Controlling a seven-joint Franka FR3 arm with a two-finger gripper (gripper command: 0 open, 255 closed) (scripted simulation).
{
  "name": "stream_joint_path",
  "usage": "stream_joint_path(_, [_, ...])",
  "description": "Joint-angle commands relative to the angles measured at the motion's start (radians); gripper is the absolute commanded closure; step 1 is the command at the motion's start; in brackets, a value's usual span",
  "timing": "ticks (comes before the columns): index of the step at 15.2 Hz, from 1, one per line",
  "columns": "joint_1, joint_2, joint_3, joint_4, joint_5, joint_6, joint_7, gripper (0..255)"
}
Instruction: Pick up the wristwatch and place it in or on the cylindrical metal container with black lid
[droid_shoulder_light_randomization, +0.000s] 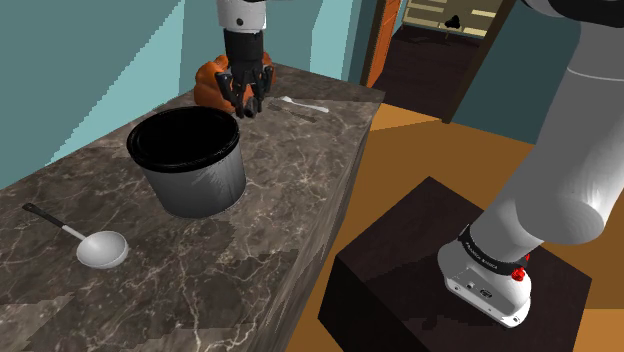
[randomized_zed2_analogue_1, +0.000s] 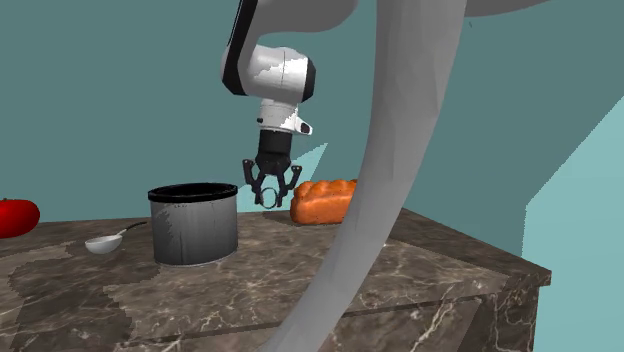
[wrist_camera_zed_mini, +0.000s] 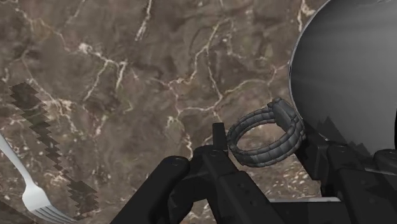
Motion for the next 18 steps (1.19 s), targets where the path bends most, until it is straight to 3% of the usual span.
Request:
stream_joint_path(1, [0.001, -0.003, 0.001, 0.025, 0.0, -0.028, 0.004, 255])
stream_joint_path(18, [0.01, 0.011, 0.005, 0.273, -0.006, -0.261, 0.03, 255])
